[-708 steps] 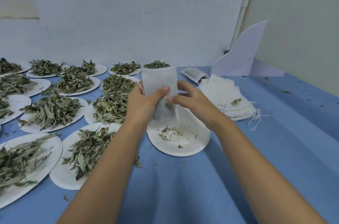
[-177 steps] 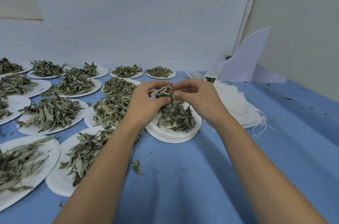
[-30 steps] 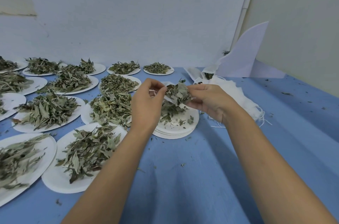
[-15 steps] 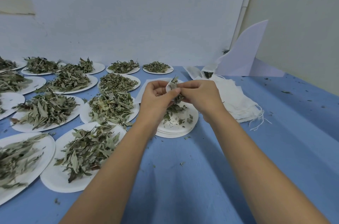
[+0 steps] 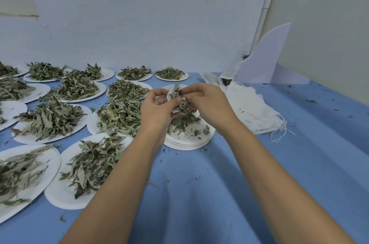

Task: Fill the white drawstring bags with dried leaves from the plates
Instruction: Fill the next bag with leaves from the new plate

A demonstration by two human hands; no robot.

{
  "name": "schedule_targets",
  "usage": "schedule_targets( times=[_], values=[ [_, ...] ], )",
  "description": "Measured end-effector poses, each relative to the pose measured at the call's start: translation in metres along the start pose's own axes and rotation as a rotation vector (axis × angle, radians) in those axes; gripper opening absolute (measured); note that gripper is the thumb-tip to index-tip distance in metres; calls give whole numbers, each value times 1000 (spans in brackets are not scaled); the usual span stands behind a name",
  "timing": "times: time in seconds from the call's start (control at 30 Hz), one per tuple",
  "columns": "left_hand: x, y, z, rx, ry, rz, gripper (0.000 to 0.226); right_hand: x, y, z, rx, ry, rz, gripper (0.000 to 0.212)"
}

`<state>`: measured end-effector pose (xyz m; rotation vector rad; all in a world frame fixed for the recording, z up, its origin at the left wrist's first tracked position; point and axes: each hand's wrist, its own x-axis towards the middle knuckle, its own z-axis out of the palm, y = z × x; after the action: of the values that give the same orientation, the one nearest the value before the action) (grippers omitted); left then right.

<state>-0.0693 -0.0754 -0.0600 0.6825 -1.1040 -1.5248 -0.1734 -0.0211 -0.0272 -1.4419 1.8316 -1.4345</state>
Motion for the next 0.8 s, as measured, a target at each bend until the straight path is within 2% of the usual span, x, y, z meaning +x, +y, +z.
schedule_targets(
  times=[0.13, 0.2, 0.33, 0.43, 0.53, 0.67, 0.73, 0.8],
  values=[
    [1, 3, -4, -58, 35, -30, 29, -1, -3, -2, 180, 114, 2, 14],
    [2, 6, -4, -64, 25, -41, 29, -2, 0, -4, 93, 173, -26, 11],
    [0, 8, -3, -22, -63, -57, 30, 0, 7, -4, -233, 219, -130, 15],
    [-1, 8, -2, 63, -49, -49, 30, 0, 7, -1, -255, 235, -157, 6],
    [3, 5, 0, 164, 80, -15, 28, -1, 4, 3, -223, 198, -123, 4],
    [8, 0, -5, 317, 254, 90, 30, -4, -2, 3, 8, 4, 23, 9],
    [8, -2, -10, 386, 295, 133, 32, -5, -4, 4, 140, -60, 54, 10],
    [8, -2, -10, 366, 300, 122, 30, -4, -4, 5, 196, -44, 76, 10]
  ],
)
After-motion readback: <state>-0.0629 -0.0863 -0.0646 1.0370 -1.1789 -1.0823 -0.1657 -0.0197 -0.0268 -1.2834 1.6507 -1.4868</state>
